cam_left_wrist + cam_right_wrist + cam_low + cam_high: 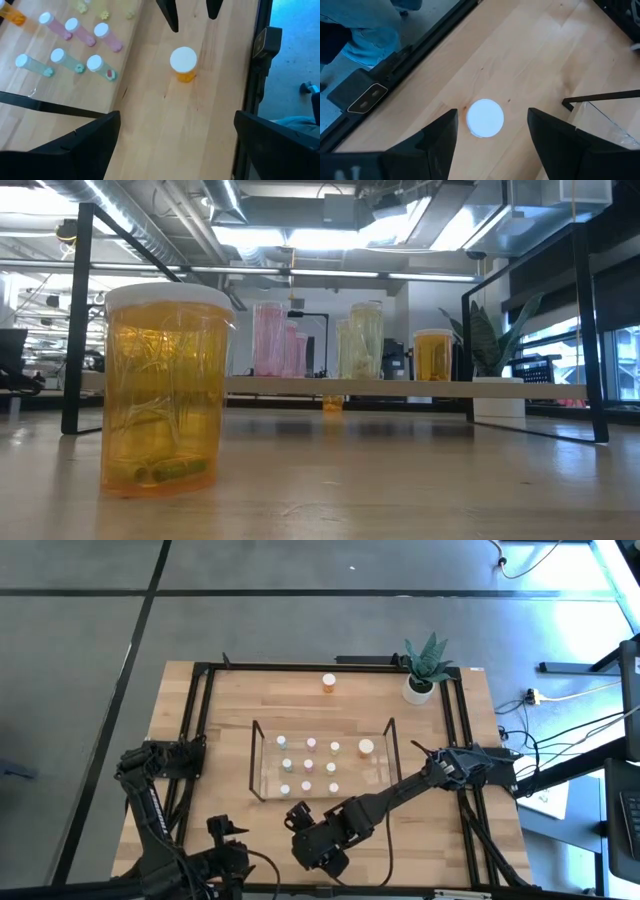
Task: Pick and place medicine bottles onto shelf by color
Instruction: Put the left orange pill bottle on the shelf aligned with the other orange pill bottle
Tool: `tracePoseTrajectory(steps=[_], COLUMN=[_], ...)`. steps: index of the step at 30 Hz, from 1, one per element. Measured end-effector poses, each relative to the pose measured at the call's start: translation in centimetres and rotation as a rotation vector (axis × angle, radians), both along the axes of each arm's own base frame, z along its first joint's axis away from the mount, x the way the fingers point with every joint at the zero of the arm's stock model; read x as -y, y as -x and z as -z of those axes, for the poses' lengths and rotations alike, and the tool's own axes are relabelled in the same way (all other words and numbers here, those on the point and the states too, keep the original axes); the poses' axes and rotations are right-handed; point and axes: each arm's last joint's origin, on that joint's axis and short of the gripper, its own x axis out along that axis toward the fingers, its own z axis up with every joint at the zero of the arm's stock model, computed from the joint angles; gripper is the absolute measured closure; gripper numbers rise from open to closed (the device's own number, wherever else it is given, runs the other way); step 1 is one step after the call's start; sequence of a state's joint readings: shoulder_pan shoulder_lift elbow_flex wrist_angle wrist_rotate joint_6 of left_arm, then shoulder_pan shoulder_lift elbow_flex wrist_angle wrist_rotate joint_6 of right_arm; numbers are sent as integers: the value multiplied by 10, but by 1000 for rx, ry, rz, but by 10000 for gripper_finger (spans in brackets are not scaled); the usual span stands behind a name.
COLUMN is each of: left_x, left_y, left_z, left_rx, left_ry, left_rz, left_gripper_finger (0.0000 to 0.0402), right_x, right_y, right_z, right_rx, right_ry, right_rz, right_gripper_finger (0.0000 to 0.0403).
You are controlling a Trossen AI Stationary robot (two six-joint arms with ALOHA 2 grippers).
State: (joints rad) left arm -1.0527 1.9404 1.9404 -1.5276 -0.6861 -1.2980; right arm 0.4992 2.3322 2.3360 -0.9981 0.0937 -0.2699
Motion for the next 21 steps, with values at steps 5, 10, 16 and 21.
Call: tracePoseTrajectory(steps=[5, 10, 16, 21], left_x=[0, 0, 0, 0], left_y=[0, 0, 0, 0], left_z=[0, 0, 0, 0], left_rx=[0, 0, 0, 0], left_ry=[0, 0, 1, 0], left_rz=[0, 0, 0, -1], left_gripper_finger=[17, 17, 17, 17], right_x=[3, 10, 10, 9], right_y=[-2, -6, -7, -9], right_z=[0, 0, -1, 10], right_rx=[5, -22, 3, -34], right_ry=[-12, -72, -42, -50], right_rz=[22, 73, 86, 144], right_gripper_finger=[161, 134, 67, 53])
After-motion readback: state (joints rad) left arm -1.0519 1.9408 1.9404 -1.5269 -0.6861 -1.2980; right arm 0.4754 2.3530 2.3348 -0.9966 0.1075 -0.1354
